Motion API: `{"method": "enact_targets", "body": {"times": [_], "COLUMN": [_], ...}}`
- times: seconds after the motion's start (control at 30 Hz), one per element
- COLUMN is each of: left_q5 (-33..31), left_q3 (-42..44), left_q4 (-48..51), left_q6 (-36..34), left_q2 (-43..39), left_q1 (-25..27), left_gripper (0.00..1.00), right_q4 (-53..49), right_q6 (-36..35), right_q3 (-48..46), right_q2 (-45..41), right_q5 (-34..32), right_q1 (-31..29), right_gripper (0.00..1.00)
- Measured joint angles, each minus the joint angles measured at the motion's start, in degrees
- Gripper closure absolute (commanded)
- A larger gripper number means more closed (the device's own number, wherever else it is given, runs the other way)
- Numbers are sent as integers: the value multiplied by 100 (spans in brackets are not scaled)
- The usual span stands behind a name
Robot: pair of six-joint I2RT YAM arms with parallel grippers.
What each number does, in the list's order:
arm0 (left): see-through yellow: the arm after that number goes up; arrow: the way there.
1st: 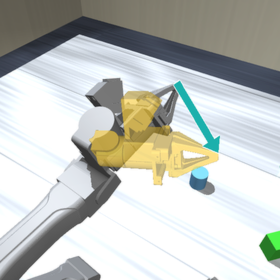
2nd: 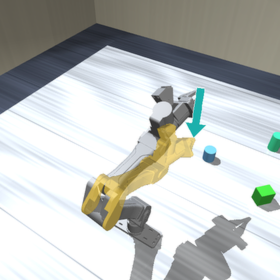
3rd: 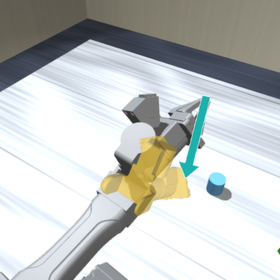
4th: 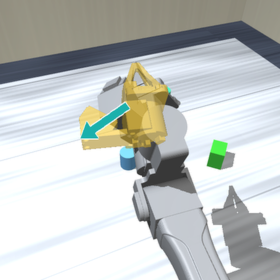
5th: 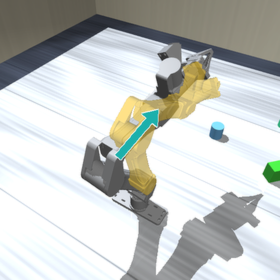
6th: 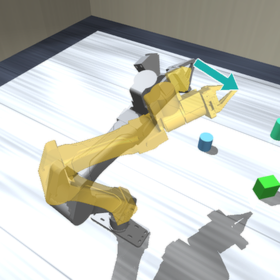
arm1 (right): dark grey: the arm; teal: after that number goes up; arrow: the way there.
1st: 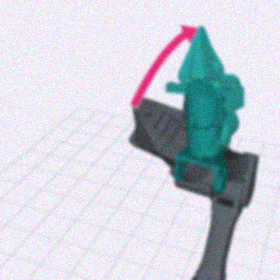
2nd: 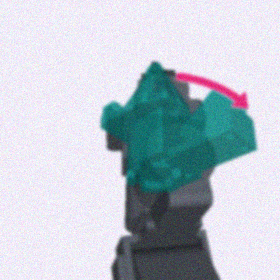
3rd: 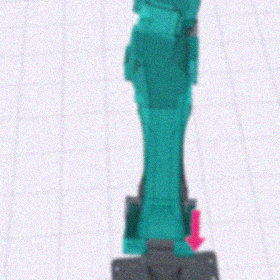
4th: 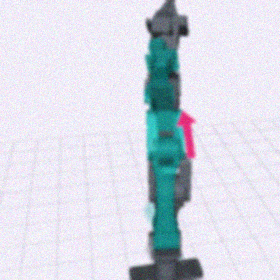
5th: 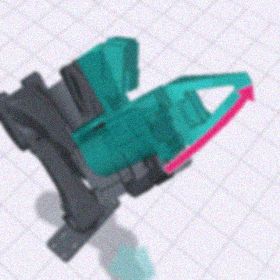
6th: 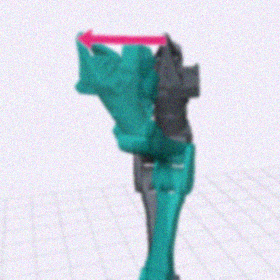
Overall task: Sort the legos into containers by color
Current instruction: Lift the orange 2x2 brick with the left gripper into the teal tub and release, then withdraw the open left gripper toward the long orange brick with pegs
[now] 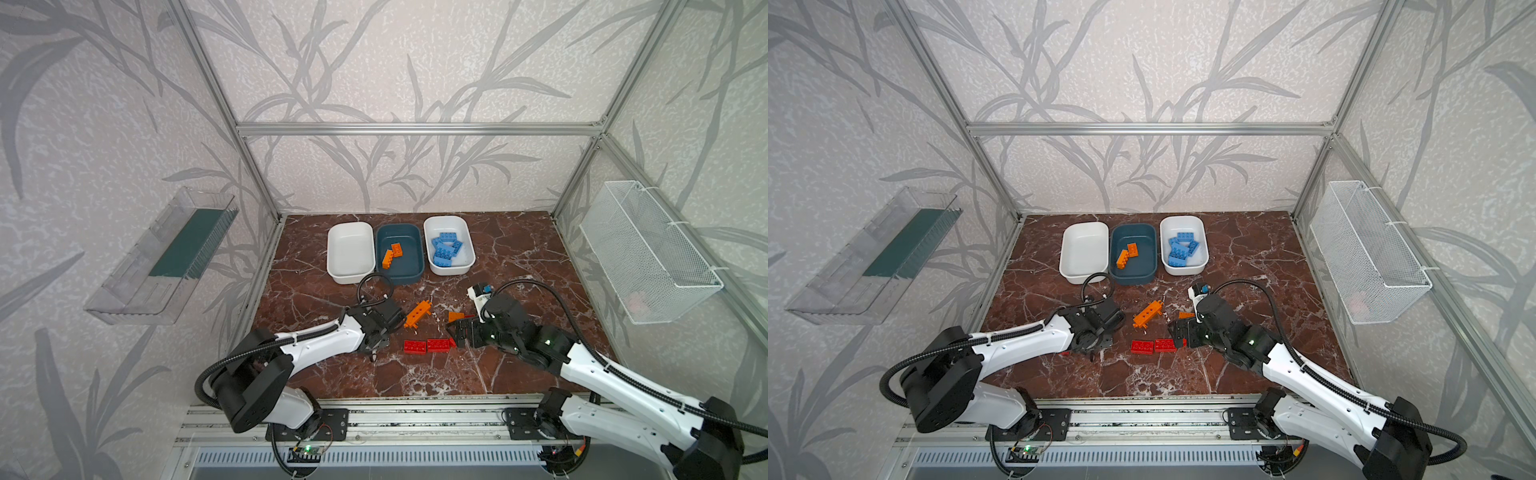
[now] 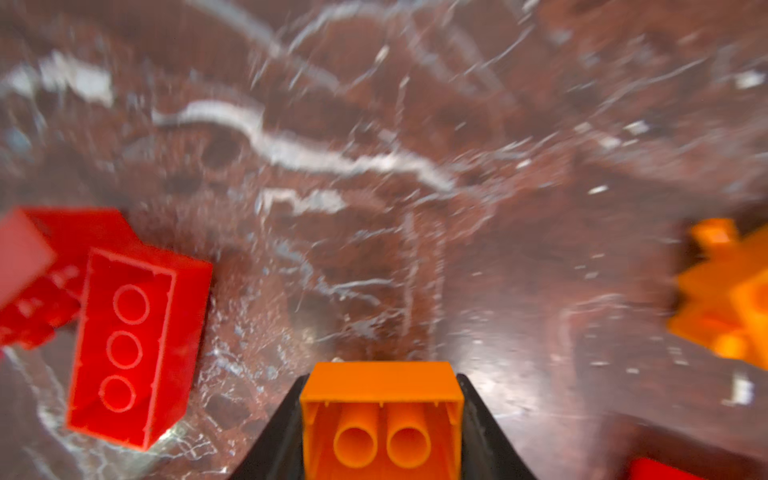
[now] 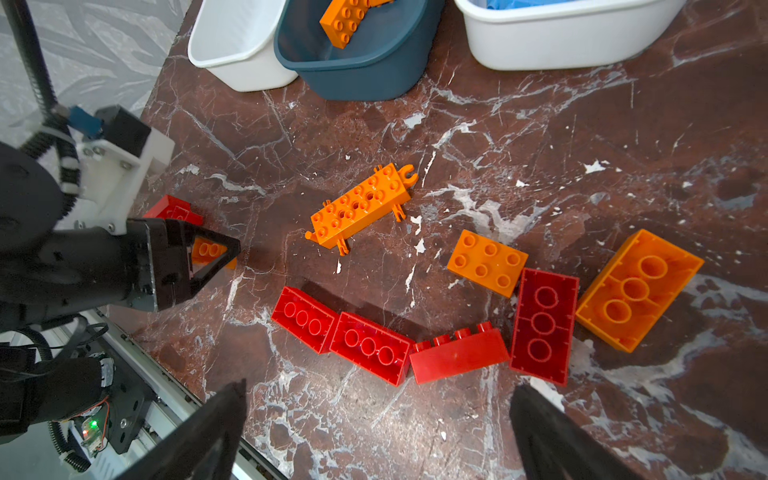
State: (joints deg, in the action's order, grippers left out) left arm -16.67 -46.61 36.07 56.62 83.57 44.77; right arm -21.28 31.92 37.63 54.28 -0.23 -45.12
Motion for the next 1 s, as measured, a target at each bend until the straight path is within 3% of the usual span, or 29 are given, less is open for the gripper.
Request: {"method": "enact_targets", "body": {"times": [0.3,0.7,0.8,1.0], "left_q5": [-59,435,605,918], "left_q3": [-2304,-6400,-7294,-8861], "left_q4": [96,651,859,1314], "left_q6": [-929,-1784,-1867,-1991], "left_q2": [1043,3978,4671,5814], "left_q1": [-776,-1585,-1646,-1716], "left_gripper": [71,67,61,29], "right_q4": [24,280,380,586], "right_q6": [-101,-293,-321,-356], "right_q3": [-9,-24,-24,-20], "right_q2": [133,599,706,1084], "right_q5": [-37,389,533,831], "right_q1": [92,848,1040,1344], "right_gripper": [1,1,1,1]}}
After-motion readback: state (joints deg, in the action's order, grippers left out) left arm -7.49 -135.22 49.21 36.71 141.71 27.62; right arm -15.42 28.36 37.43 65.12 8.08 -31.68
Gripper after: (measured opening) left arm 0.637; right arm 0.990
